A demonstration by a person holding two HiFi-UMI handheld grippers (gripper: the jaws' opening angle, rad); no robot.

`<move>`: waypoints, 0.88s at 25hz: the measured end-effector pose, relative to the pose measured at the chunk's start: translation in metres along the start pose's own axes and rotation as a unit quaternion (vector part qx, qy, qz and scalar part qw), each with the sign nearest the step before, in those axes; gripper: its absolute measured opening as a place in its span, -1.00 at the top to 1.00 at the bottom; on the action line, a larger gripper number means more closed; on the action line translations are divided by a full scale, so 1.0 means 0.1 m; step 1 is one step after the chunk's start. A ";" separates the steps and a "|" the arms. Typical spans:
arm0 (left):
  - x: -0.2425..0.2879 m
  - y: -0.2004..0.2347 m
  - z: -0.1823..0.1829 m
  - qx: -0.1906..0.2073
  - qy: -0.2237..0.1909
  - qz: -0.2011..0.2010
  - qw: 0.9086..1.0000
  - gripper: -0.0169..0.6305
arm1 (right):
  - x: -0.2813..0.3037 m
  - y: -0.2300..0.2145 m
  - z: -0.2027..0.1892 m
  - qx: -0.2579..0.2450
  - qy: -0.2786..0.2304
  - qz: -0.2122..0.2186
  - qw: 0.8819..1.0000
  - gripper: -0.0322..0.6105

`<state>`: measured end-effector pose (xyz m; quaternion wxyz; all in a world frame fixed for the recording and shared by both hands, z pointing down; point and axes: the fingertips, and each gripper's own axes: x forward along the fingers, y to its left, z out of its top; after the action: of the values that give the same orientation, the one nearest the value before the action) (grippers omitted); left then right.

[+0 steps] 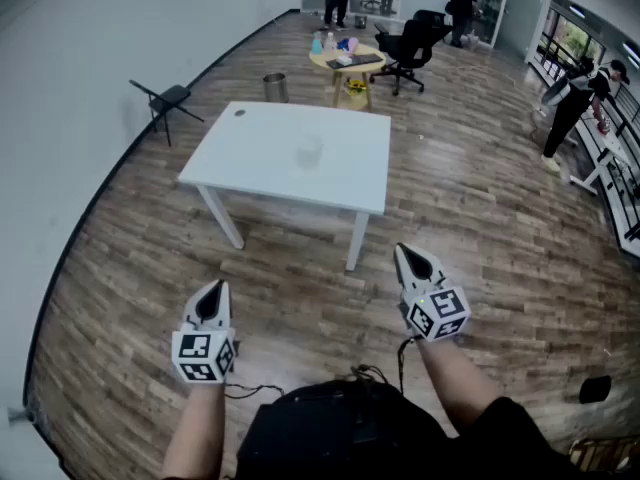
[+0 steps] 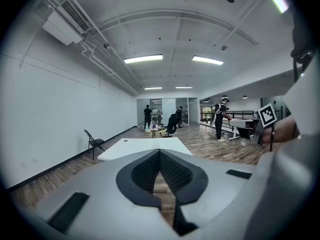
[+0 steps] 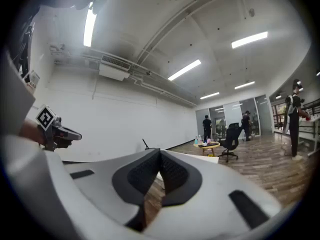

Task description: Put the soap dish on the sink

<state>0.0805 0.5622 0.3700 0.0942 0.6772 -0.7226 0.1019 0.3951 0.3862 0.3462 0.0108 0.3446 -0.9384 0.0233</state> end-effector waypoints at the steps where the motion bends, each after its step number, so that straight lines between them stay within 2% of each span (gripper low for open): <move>1: 0.03 0.01 0.01 0.001 0.002 -0.001 1.000 0.98 | 0.03 0.00 0.00 -0.003 0.002 0.002 1.000 0.89; 15: 0.08 0.02 0.08 -0.004 0.002 0.018 1.000 0.98 | 0.16 0.01 -0.06 0.005 0.006 0.029 1.000 0.89; 22: 0.17 -0.11 -0.06 -0.003 0.014 0.021 1.000 0.98 | 0.03 -0.21 -0.18 0.008 0.012 0.003 1.000 0.89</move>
<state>0.0906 0.5466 0.3803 0.1041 0.6603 -0.7353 0.1115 0.4069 0.3691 0.3648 0.0194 0.3416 -0.9390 0.0347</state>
